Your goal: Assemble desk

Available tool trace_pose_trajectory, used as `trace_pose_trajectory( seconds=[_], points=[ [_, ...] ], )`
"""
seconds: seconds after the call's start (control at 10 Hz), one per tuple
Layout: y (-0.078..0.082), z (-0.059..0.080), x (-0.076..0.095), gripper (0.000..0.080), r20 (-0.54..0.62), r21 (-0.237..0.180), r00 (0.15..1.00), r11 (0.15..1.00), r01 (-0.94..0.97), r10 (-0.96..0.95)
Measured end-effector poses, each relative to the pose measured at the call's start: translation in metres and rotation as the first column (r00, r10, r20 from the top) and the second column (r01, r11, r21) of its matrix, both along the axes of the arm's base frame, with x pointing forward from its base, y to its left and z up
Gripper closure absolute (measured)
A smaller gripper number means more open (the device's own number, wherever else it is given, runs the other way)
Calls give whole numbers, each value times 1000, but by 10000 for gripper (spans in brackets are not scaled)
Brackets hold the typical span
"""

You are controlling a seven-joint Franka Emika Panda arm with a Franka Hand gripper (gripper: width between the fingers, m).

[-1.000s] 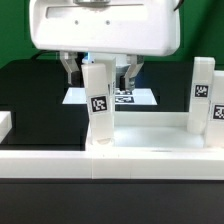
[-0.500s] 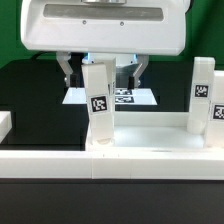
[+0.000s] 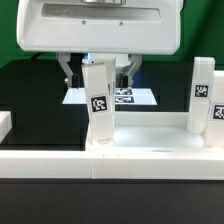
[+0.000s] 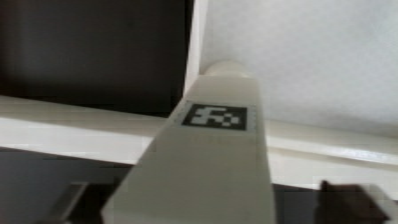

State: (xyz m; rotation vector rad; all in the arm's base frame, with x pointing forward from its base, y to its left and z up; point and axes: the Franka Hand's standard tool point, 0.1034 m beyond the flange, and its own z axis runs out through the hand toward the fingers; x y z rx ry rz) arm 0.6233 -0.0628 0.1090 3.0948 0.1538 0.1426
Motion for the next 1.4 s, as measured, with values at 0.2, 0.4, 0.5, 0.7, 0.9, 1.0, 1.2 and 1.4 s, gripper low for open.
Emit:
trace_pose_trajectory(
  seconds=[0.2, 0.4, 0.5, 0.7, 0.9, 1.0, 1.2, 1.4],
  points=[
    [0, 0, 0, 508, -1, 1, 1000, 1000, 1, -1],
    [-1, -1, 0, 508, 0, 3, 1000, 1000, 29, -29],
    [-1, -1, 0, 508, -1, 3, 1000, 1000, 29, -29],
    [-2, -2, -1, 508, 1, 19, 984, 984, 178, -178],
    [-8, -3, -2, 508, 1, 31, 948, 948, 318, -318],
    [-9, -3, -2, 508, 3, 43, 904, 903, 427, -428],
    [-11, -3, -2, 508, -1, 64, 803, 801, 595, -596],
    [-11, -3, -2, 508, -10, 83, 673, 670, 738, -740]
  ],
)
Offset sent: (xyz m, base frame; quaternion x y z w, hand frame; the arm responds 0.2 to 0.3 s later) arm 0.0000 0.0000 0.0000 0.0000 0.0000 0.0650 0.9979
